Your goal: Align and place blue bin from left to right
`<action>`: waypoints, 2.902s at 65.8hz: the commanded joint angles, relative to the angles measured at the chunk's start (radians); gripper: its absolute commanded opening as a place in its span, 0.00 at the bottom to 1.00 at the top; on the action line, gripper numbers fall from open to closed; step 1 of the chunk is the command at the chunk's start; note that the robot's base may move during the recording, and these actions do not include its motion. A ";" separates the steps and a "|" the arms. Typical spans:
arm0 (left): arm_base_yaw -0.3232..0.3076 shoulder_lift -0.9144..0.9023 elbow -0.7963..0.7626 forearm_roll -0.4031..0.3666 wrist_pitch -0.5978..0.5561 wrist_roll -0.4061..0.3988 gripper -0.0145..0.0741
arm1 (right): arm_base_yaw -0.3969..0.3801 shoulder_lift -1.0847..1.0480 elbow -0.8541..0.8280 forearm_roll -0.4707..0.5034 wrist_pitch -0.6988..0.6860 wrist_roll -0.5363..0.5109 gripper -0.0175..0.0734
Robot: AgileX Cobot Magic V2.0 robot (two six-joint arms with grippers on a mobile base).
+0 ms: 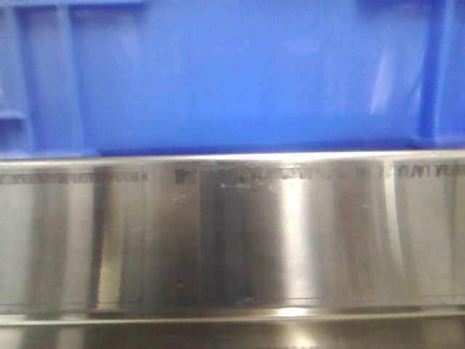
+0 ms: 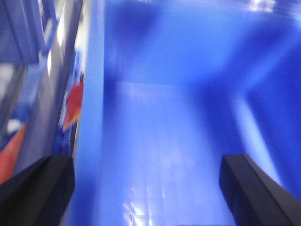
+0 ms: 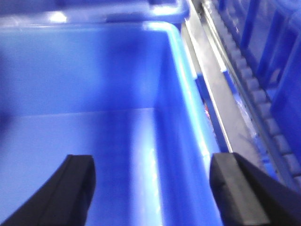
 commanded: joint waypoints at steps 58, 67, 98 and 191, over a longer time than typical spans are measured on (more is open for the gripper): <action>-0.015 -0.276 0.206 -0.009 -0.236 0.049 0.04 | 0.032 -0.300 0.231 0.033 -0.255 -0.113 0.11; -0.015 -0.389 0.380 0.011 -0.418 0.049 0.04 | 0.032 -0.403 0.362 0.025 -0.427 -0.126 0.11; -0.015 -0.780 0.852 0.183 -0.853 0.049 0.04 | 0.032 -0.696 0.614 0.025 -0.592 -0.309 0.11; -0.015 -1.044 0.919 0.183 -0.712 0.049 0.04 | 0.032 -0.881 0.686 0.025 -0.570 -0.325 0.11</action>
